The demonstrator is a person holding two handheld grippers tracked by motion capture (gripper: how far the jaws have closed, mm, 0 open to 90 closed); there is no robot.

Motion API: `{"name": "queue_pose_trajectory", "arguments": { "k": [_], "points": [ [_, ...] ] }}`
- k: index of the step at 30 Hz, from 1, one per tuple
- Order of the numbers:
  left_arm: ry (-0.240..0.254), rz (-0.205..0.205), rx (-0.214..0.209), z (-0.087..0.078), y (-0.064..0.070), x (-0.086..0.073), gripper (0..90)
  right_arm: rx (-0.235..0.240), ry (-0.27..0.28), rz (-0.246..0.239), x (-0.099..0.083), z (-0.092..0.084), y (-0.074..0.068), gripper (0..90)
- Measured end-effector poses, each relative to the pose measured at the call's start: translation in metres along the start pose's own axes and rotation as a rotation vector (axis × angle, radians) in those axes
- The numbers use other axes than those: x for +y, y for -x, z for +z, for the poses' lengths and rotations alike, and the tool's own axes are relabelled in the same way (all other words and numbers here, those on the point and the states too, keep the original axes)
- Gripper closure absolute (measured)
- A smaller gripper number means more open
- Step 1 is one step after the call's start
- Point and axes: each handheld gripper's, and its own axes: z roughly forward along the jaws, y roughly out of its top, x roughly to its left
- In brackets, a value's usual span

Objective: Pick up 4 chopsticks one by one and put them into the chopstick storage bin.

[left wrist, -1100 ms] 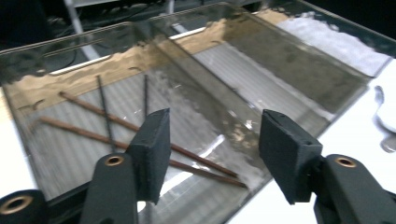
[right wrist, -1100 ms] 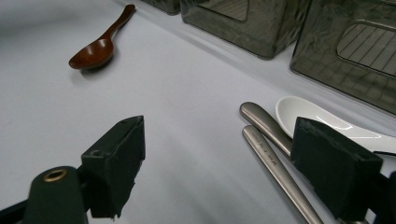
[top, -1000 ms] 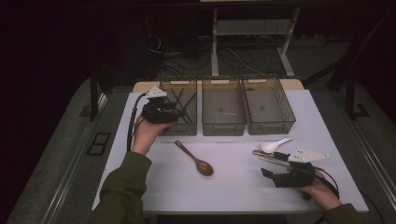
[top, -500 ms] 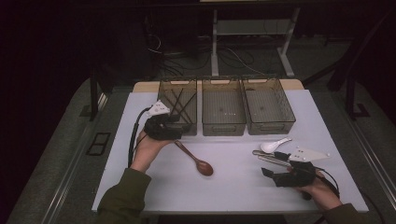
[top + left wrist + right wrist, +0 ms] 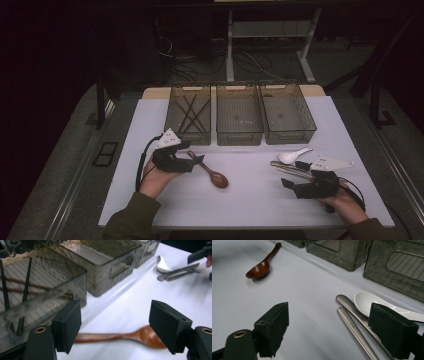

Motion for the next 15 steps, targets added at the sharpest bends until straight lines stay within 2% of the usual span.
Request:
{"name": "queue_pose_trajectory", "arguments": {
  "k": [8,15],
  "points": [
    [0.007,0.011,-0.024,-0.005,0.011,-0.018,17.7,-0.014,0.0,0.015,0.004,-0.003,0.005,16.4],
    [0.012,0.021,-0.043,-0.01,0.016,-0.034,12.0,-0.021,-0.01,0.03,0.012,-0.005,0.013,15.3]
  ]
}}
